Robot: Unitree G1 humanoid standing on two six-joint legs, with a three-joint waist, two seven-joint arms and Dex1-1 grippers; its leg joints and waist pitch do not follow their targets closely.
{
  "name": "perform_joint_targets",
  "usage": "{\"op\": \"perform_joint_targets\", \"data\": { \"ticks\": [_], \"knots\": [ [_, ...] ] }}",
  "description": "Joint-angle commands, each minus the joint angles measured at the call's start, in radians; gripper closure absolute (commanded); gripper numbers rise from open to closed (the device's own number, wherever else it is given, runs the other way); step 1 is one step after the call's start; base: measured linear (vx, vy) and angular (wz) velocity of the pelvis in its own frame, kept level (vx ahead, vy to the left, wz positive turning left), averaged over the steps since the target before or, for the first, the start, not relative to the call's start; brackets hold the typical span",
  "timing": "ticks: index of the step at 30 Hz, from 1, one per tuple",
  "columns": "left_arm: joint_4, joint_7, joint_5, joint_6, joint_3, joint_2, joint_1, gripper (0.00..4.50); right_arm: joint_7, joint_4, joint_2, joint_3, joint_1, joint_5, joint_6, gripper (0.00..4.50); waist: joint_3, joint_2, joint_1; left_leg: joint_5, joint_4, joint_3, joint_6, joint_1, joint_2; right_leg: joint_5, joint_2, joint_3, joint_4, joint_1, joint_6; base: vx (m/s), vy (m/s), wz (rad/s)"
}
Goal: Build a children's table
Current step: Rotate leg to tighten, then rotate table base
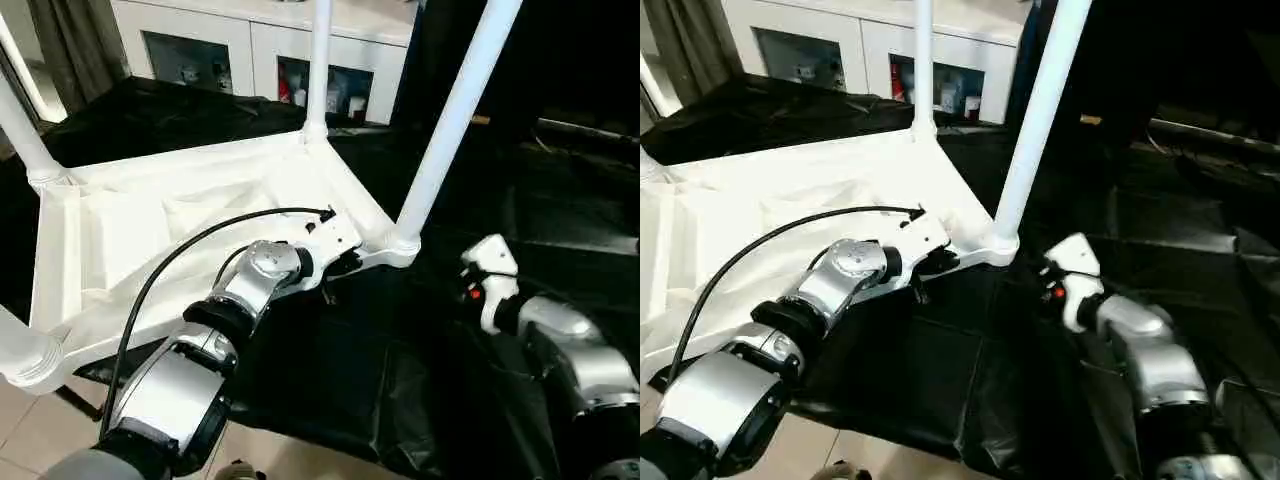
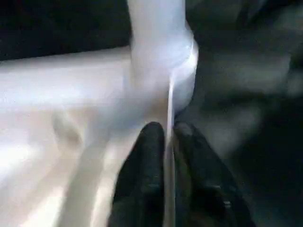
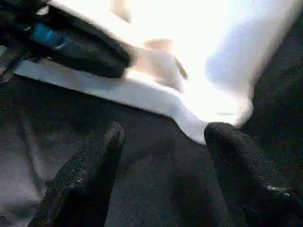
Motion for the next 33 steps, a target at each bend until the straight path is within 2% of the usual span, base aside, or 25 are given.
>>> {"op": "perform_joint_targets", "data": {
  "ticks": [1, 3, 5, 6, 7, 8, 9, 10, 11, 12, 13, 14, 15, 16, 17, 19, 20, 21, 22, 24, 25, 26, 29, 33],
  "knots": [
    [-0.042, -0.022, -0.026, -0.005, 0.013, -0.002, -0.021, 3.62, 0.018, -0.026, -0.002, 0.001, 0.0, 0.021, 0.027, 1.44, -0.069, -0.015, 0.003, -0.186, -0.066, -0.032, 0.077, 0.018, 0.067, -0.155, -0.083, 0.057, -0.075, 0.048, -0.213, 0.0, 0.0, 0.0],
    [-0.064, -0.034, -0.03, 0.003, 0.013, 0.008, -0.015, 3.5, 0.022, -0.03, 0.004, 0.009, -0.003, 0.023, 0.033, 1.44, -0.069, -0.015, 0.005, -0.171, -0.065, -0.032, 0.082, 0.015, 0.065, -0.128, -0.084, 0.057, -0.071, 0.049, -0.222, 0.0, 0.0, 0.0],
    [-0.154, -0.115, -0.057, 0.058, 0.009, 0.047, 0.027, 3.4, 0.025, -0.024, 0.026, 0.033, -0.015, 0.019, 0.033, 1.44, -0.071, -0.028, 0.008, -0.139, -0.062, -0.03, 0.088, 0.013, 0.065, -0.096, -0.088, 0.057, -0.063, 0.053, -0.23, 0.0, 0.0, 0.0],
    [-0.188, -0.148, -0.067, 0.081, 0.006, 0.062, 0.043, 3.4, 0.024, -0.019, 0.035, 0.04, -0.02, 0.016, 0.029, 1.44, -0.069, -0.02, 0.008, -0.134, -0.063, -0.029, 0.088, 0.01, 0.063, -0.104, -0.085, 0.057, -0.064, 0.049, -0.228, 0.0, 0.0, 0.0],
    [-0.282, -0.23, -0.089, 0.147, -0.006, 0.104, 0.09, 3.25, 0.006, 0.008, 0.056, 0.054, -0.036, -0.005, 0.0, 1.44, -0.071, -0.023, 0.008, -0.123, -0.064, -0.033, 0.076, 0.011, 0.07, -0.096, -0.095, 0.057, -0.054, 0.052, -0.239, 0.0, 0.0, 0.0],
    [-0.441, -0.337, -0.128, 0.252, -0.025, 0.177, 0.166, 3.08, -0.031, 0.062, 0.099, 0.061, -0.075, -0.029, -0.033, 1.44, -0.07, -0.022, 0.005, -0.129, -0.066, -0.031, 0.065, 0.012, 0.07, -0.116, -0.094, 0.056, -0.054, 0.046, -0.242, 0.0, 0.0, 0.0],
    [-0.542, -0.381, -0.155, 0.321, -0.03, 0.222, 0.212, 3.04, -0.057, 0.098, 0.129, 0.062, -0.103, -0.04, -0.042, 1.44, -0.067, -0.027, -0.003, -0.131, -0.069, -0.03, 0.06, 0.008, 0.069, -0.128, -0.092, 0.057, -0.055, 0.045, -0.241, 0.0, 0.0, 0.0],
    [-0.582, -0.396, -0.165, 0.348, -0.032, 0.24, 0.23, 2.94, -0.068, 0.113, 0.14, 0.062, -0.114, -0.045, -0.046, 1.44, -0.068, -0.018, -0.016, -0.13, -0.074, -0.034, 0.039, 0.006, 0.072, -0.145, -0.092, 0.057, -0.05, 0.045, -0.247, 0.0, 0.0, 0.0],
    [-0.629, -0.408, -0.179, 0.38, -0.032, 0.261, 0.251, 2.94, -0.082, 0.132, 0.156, 0.062, -0.129, -0.05, -0.048, 1.44, -0.067, -0.016, -0.018, -0.137, -0.072, -0.027, 0.034, 0.013, 0.069, -0.15, -0.082, 0.057, -0.056, 0.037, -0.243, 0.0, 0.0, 0.0],
    [-0.666, -0.412, -0.188, 0.403, -0.032, 0.276, 0.268, 2.78, -0.096, 0.149, 0.168, 0.063, -0.143, -0.055, -0.051, 1.44, -0.066, -0.015, -0.017, -0.141, -0.07, -0.023, 0.022, 0.023, 0.07, -0.12, -0.08, 0.06, -0.052, 0.031, -0.253, 0.0, 0.0, 0.0],
    [-0.745, -0.418, -0.206, 0.454, -0.03, 0.31, 0.305, 2.62, -0.134, 0.193, 0.199, 0.063, -0.173, -0.062, -0.058, 1.44, -0.064, -0.011, -0.012, -0.152, -0.073, -0.022, 0.01, 0.026, 0.071, -0.117, -0.078, 0.059, -0.051, 0.031, -0.254, 0.0, 0.0, 0.0],
    [-0.793, -0.419, -0.216, 0.49, -0.031, 0.329, 0.327, 2.62, -0.17, 0.228, 0.215, 0.064, -0.196, -0.077, -0.068, 1.44, -0.061, -0.014, -0.011, -0.166, -0.077, -0.022, -0.004, 0.027, 0.071, -0.123, -0.077, 0.06, -0.052, 0.03, -0.249, 0.0, 0.0, 0.0],
    [-0.806, -0.42, -0.218, 0.499, -0.031, 0.334, 0.333, 2.5, -0.18, 0.239, 0.22, 0.064, -0.202, -0.081, -0.071, 1.44, -0.06, -0.013, -0.011, -0.173, -0.079, -0.023, -0.01, 0.025, 0.071, -0.134, -0.077, 0.06, -0.052, 0.031, -0.246, 0.0, 0.0, 0.0],
    [-0.867, -0.422, -0.224, 0.539, -0.035, 0.355, 0.363, 2.5, -0.22, 0.287, 0.243, 0.059, -0.233, -0.089, -0.083, 1.44, -0.059, -0.01, -0.008, -0.196, -0.08, -0.022, -0.031, 0.031, 0.072, -0.153, -0.081, 0.062, -0.053, 0.028, -0.243, 0.0, 0.0, 0.0],
    [-0.892, -0.422, -0.225, 0.556, -0.037, 0.363, 0.376, 2.29, -0.234, 0.307, 0.254, 0.056, -0.246, -0.089, -0.089, 1.44, -0.058, -0.008, -0.007, -0.216, -0.083, -0.022, -0.046, 0.032, 0.07, -0.174, -0.079, 0.062, -0.057, 0.029, -0.231, 0.0, 0.0, 0.0],
    [-0.951, -0.415, -0.218, 0.597, -0.041, 0.38, 0.41, 2.21, -0.274, 0.362, 0.284, 0.04, -0.282, -0.092, -0.103, 1.44, -0.058, -0.008, -0.008, -0.226, -0.084, -0.021, -0.062, 0.032, 0.069, -0.168, -0.077, 0.065, -0.056, 0.03, -0.218, 0.0, 0.0, 0.0],
    [-0.976, -0.392, -0.193, 0.612, -0.043, 0.388, 0.434, 2.13, -0.309, 0.407, 0.306, 0.023, -0.313, -0.093, -0.118, 1.44, -0.059, -0.009, -0.011, -0.22, -0.086, -0.024, -0.066, 0.025, 0.066, -0.164, -0.075, 0.065, -0.055, 0.037, -0.208, 0.0, 0.0, 0.0],
    [-0.981, -0.363, -0.16, 0.603, -0.044, 0.392, 0.454, 2.07, -0.353, 0.447, 0.325, 0.004, -0.343, -0.092, -0.135, 1.44, -0.061, -0.008, -0.011, -0.215, -0.085, -0.023, -0.068, 0.029, 0.067, -0.155, -0.077, 0.066, -0.054, 0.035, -0.207, 0.0, 0.0, 0.0],
    [-0.983, -0.356, -0.155, 0.604, -0.044, 0.392, 0.457, 2.0, -0.362, 0.454, 0.328, 0.0, -0.349, -0.091, -0.137, 1.44, -0.062, -0.01, -0.015, -0.201, -0.083, -0.023, -0.066, 0.024, 0.063, -0.142, -0.075, 0.066, -0.053, 0.038, -0.201, 0.0, 0.0, 0.0],
    [-1.005, -0.297, -0.124, 0.638, -0.037, 0.392, 0.485, 1.79, -0.426, 0.512, 0.349, -0.039, -0.391, -0.075, -0.151, 1.44, -0.063, -0.009, -0.02, -0.188, -0.083, -0.023, -0.065, 0.025, 0.063, -0.12, -0.073, 0.066, -0.049, 0.039, -0.196, 0.0, 0.0, 0.0],
    [-1.034, -0.267, -0.122, 0.671, -0.033, 0.395, 0.508, 1.64, -0.474, 0.548, 0.351, -0.059, -0.412, -0.074, -0.162, 1.44, -0.063, -0.014, -0.022, -0.182, -0.081, -0.022, -0.061, 0.025, 0.063, -0.111, -0.072, 0.066, -0.048, 0.04, -0.194, 0.0, 0.0, 0.0],
    [-1.046, -0.262, -0.125, 0.683, -0.032, 0.397, 0.518, 1.64, -0.494, 0.561, 0.349, -0.065, -0.419, -0.076, -0.167, 1.44, -0.064, -0.011, -0.023, -0.18, -0.082, -0.023, -0.06, 0.024, 0.063, -0.109, -0.072, 0.065, -0.046, 0.04, -0.197, 0.0, 0.0, 0.0],
    [-1.107, -0.21, -0.136, 0.737, -0.021, 0.404, 0.558, 1.38, -0.567, 0.638, 0.342, -0.088, -0.452, -0.082, -0.211, 1.44, -0.066, -0.011, -0.022, -0.174, -0.078, -0.019, -0.06, 0.027, 0.062, -0.09, -0.07, 0.065, -0.042, 0.037, -0.2, 0.0, 0.0, 0.0],
    [-1.078, -0.133, -0.076, 0.714, -0.009, 0.405, 0.57, 1.09, -0.611, 0.684, 0.335, -0.115, -0.467, -0.08, -0.243, 1.44, -0.064, -0.013, -0.019, -0.184, -0.078, -0.019, -0.053, 0.023, 0.058, -0.109, -0.065, 0.065, -0.048, 0.039, -0.174, 0.0, 0.0, 0.0]
  ]
}}
